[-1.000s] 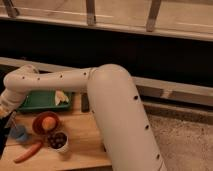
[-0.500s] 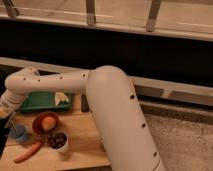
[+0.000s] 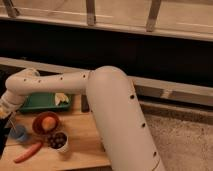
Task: Place fork in plastic cup
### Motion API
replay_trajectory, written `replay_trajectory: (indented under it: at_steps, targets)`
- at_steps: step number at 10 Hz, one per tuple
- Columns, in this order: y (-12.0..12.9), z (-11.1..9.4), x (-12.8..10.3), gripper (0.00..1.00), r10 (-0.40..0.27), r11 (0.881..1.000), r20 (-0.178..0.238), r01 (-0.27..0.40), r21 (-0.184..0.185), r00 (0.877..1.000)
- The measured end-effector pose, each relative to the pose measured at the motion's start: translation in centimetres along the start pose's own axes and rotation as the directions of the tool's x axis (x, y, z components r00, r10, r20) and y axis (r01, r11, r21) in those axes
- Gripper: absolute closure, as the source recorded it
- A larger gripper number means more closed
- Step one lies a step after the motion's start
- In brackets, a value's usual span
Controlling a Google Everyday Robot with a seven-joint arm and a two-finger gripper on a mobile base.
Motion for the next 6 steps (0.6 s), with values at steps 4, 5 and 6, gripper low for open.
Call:
replay_trajectory:
  at_steps: [4, 5, 6]
  targets:
    - [-0.19, 0.67, -0.25, 1.00, -0.016, 1.000, 0.024, 0.016, -0.001, 1.000]
    - [-0.28, 0.76, -0.09, 1.00, -0.016, 1.000, 0.028, 0.016, 0.000, 0.999]
    - [-0.42, 0.84, 0.20, 1.00, -0.010, 1.000, 0.032, 0.010, 0.000, 0.999]
